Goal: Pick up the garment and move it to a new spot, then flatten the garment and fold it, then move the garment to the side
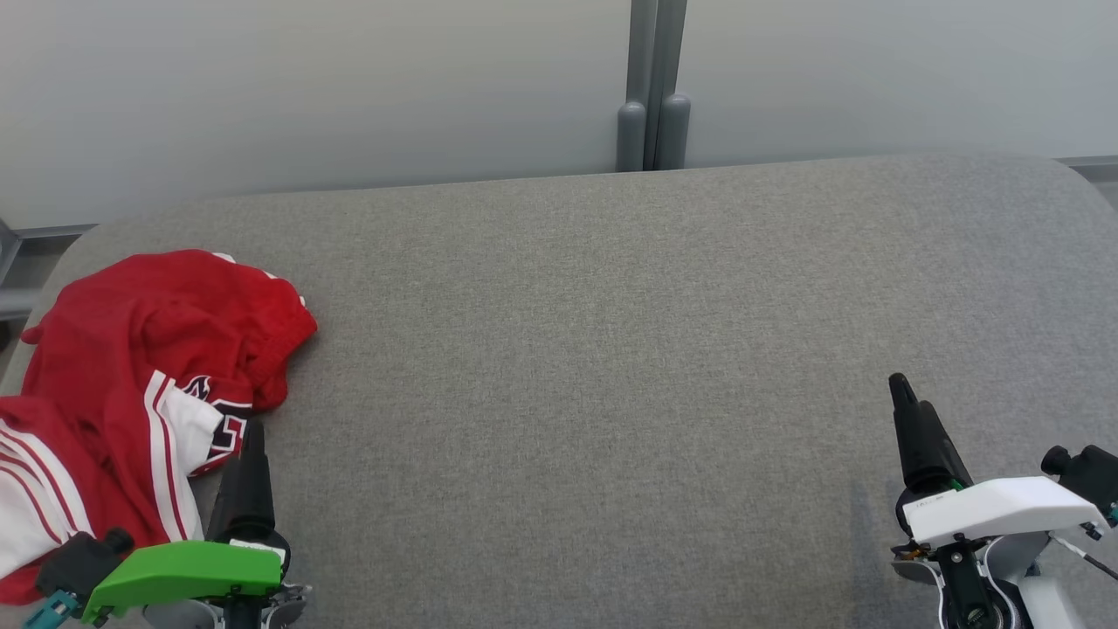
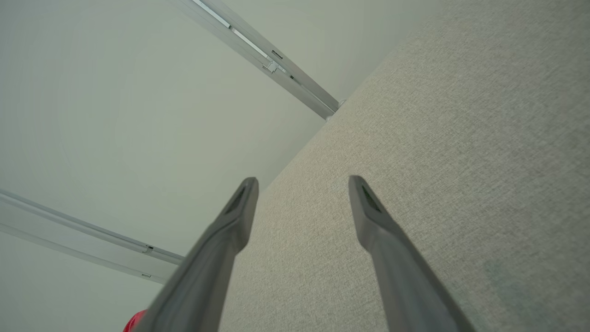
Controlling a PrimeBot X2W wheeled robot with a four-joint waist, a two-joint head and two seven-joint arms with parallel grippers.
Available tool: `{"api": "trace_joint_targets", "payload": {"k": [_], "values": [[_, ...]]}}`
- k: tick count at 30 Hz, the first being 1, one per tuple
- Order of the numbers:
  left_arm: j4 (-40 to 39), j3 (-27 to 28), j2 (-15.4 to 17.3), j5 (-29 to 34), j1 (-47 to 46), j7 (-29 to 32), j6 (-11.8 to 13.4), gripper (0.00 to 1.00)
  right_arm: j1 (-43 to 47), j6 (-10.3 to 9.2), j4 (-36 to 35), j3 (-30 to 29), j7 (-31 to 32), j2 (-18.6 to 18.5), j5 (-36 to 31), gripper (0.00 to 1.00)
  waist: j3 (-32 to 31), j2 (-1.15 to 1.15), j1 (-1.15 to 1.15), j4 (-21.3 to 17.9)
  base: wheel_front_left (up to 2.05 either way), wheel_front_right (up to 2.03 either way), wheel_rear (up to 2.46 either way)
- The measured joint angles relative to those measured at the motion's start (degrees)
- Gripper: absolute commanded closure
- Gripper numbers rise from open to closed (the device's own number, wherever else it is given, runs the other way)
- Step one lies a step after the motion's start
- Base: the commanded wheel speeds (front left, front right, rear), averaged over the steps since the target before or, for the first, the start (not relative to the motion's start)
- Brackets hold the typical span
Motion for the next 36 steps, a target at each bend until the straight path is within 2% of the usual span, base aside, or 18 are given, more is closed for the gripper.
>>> {"api": "trace_joint_targets", "payload": {"k": [19,28,36], "values": [[-0.35,0.04,0.33,19.11,1.46,-3.34,0.03,0.00,-0.01,0.00,-0.56,1.25,-3.49,-2.11,-18.46,0.00,-0.41,0.00,0.00,0.28,0.00,0.00,0.00],[-1.65,-1.83,2.02,27.51,2.64,-4.76,-0.05,0.00,0.19,0.00,-1.19,1.21,-5.09,-2.13,-25.51,0.00,-0.51,0.00,0.00,0.57,0.00,0.00,0.00],[-3.11,-4.20,3.63,32.49,3.81,-6.01,-0.09,0.00,1.29,0.01,-1.48,0.99,-6.35,-2.13,-31.20,0.00,-0.46,0.00,0.00,0.85,0.00,0.00,0.00]]}}
